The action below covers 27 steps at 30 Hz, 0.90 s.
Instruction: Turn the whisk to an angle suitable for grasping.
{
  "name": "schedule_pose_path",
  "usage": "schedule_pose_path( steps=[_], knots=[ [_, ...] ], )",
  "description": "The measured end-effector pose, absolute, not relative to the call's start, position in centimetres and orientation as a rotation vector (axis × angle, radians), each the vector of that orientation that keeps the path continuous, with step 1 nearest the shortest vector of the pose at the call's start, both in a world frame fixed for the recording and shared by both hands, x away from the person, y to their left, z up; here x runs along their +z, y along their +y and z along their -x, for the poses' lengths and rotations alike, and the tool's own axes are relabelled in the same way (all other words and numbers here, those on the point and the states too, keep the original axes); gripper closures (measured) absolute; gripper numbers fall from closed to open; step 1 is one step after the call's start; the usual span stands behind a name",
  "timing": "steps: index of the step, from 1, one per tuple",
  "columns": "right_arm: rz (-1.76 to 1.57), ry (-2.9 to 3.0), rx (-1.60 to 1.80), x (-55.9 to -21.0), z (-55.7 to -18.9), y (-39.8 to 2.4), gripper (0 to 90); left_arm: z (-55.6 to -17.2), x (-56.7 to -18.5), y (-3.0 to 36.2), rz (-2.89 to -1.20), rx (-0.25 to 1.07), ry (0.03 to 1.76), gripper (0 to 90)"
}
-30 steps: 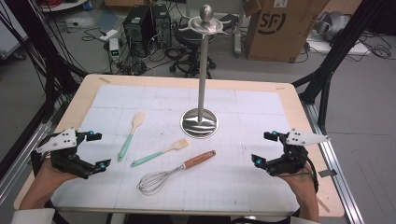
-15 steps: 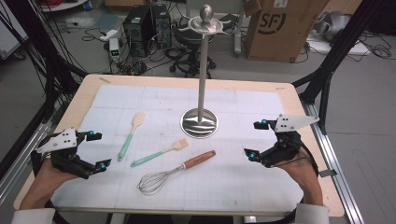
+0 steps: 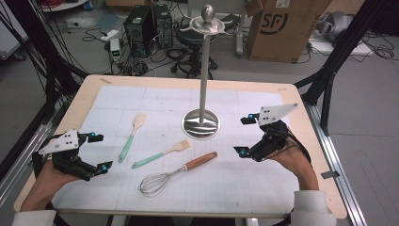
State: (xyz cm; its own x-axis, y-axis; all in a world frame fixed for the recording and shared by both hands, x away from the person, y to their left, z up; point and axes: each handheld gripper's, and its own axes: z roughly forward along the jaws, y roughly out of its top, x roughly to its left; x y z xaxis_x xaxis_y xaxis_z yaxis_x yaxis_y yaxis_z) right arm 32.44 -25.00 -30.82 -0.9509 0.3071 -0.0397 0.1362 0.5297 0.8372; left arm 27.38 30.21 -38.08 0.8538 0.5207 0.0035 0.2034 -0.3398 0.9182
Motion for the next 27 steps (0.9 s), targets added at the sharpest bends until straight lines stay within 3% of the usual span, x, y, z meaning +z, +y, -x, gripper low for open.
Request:
schedule_pose_path(
  steps=[10,11,15,16,17,22,23,24,27],
  knots=[
    [-0.322,2.644,1.369,-31.1,-33.5,-23.3,2.8,-27.3,-38.1,30.2,-1.924,0.357,0.538,1.7],
    [-0.322,2.663,1.357,-31.2,-33.7,-23.1,12.8,-27.3,-38.1,30.2,-1.925,0.357,0.534,1.7],
    [-0.329,2.690,1.343,-31.4,-34.2,-22.7,18.5,-27.4,-38.1,30.2,-1.926,0.357,0.533,1.7],
    [-0.337,2.713,1.340,-31.6,-34.4,-22.5,28.7,-27.4,-38.1,30.2,-1.925,0.357,0.533,1.7],
    [-0.337,2.713,1.340,-31.6,-34.4,-22.5,28.7,-27.4,-38.1,30.2,-1.925,0.357,0.534,1.7],
    [-0.332,2.766,1.285,-32.2,-35.0,-21.2,50.8,-27.3,-38.1,30.2,-1.921,0.355,0.534,1.7],
    [-0.332,2.766,1.285,-32.2,-35.0,-21.2,50.8,-27.3,-38.1,30.2,-1.922,0.355,0.531,1.7],
    [-0.313,2.776,1.258,-32.5,-35.3,-20.7,58.2,-27.3,-38.1,30.2,-1.922,0.355,0.530,1.7],
    [-0.288,2.806,1.237,-32.9,-35.6,-20.2,64.5,-27.3,-38.0,30.2,-1.919,0.355,0.529,1.7]
  ],
)
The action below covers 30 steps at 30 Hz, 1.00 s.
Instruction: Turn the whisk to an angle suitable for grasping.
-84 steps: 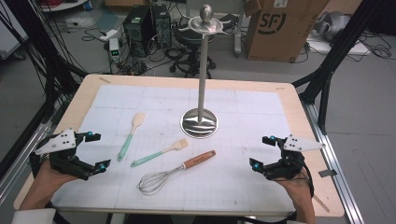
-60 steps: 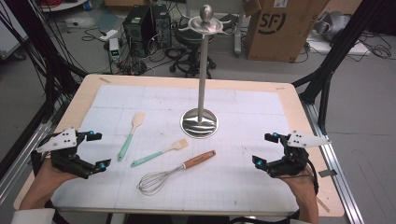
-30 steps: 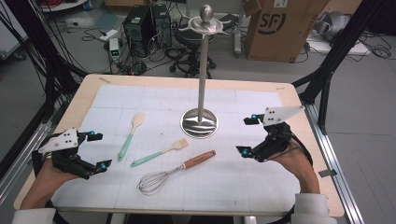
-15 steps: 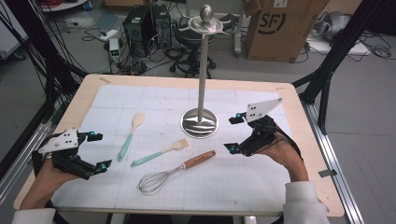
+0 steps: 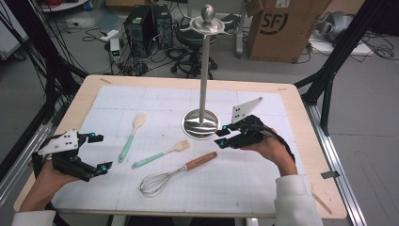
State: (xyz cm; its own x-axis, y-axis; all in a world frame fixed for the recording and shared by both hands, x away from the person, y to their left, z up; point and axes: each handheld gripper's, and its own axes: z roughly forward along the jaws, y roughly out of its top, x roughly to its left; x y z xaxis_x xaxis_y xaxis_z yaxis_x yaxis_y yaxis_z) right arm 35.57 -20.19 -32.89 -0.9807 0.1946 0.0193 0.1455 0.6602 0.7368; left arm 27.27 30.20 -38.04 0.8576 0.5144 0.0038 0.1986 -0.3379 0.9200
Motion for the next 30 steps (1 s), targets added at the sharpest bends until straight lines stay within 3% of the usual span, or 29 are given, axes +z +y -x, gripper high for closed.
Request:
schedule_pose_path(
  steps=[8,11,30],
  knots=[
    [-0.247,2.861,1.178,-33.5,-36.5,-18.8,76.6,-27.2,-38.0,30.3,-1.923,0.358,0.527,1.7],
    [-0.187,2.873,1.100,-34.0,-36.5,-17.9,88.9,-27.2,-38.0,30.3,-1.920,0.360,0.530,1.7],
    [-0.195,2.966,0.908,-37.0,-37.9,-15.4,89.2,-27.2,-38.1,30.0,-1.928,0.355,0.531,1.7]
  ],
)
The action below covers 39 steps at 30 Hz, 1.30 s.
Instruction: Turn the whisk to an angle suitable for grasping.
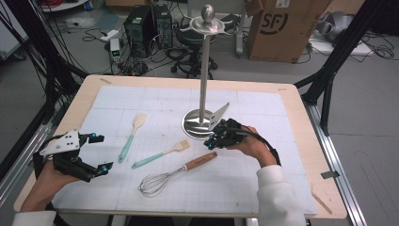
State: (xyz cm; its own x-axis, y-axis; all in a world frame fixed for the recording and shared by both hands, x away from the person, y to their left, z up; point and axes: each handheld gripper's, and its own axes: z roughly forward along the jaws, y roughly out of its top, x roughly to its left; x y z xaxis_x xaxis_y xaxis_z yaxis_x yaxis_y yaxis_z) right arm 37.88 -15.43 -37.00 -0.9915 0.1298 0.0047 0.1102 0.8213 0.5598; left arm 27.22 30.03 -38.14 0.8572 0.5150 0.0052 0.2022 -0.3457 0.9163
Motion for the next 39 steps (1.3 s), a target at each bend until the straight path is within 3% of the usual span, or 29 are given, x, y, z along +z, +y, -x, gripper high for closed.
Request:
schedule_pose_path(
  steps=[22,39],
  knots=[
    [-0.171,3.059,0.737,-40.4,-38.9,-13.3,89.2,-27.1,-38.3,30.1,-1.939,0.360,0.539,1.7],
    [-0.207,3.057,0.728,-40.3,-38.3,-14.6,89.2,-27.2,-38.4,30.2,-1.941,0.357,0.543,1.7]
  ],
)
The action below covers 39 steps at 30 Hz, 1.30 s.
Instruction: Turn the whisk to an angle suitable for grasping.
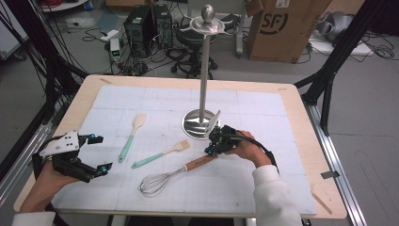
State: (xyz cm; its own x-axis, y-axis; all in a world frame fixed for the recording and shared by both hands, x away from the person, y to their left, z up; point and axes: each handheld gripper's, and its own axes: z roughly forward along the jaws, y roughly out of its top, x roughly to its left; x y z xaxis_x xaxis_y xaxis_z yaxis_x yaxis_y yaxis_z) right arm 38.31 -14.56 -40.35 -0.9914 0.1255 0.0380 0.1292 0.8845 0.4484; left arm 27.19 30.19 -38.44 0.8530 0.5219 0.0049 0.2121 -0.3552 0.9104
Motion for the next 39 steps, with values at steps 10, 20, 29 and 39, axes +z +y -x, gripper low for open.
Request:
schedule_pose_path(
  steps=[10,20,29,39],
  knots=[
    [0.198,-3.034,-0.706,-40.4,-38.2,-14.5,89.2,-27.2,-38.4,30.2,-1.937,0.353,0.546,1.7],
    [0.159,-3.022,-0.652,-40.3,-36.9,-14.8,89.2,-27.1,-38.4,30.3,-1.937,0.358,0.547,1.7],
    [0.142,-3.000,-0.652,-40.3,-35.4,-15.5,89.2,-27.1,-38.4,30.2,-1.937,0.356,0.544,1.7],
    [0.097,-2.993,-0.656,-40.3,-34.1,-15.8,85.7,-27.2,-38.4,30.2,-1.938,0.355,0.545,1.7]
  ],
)
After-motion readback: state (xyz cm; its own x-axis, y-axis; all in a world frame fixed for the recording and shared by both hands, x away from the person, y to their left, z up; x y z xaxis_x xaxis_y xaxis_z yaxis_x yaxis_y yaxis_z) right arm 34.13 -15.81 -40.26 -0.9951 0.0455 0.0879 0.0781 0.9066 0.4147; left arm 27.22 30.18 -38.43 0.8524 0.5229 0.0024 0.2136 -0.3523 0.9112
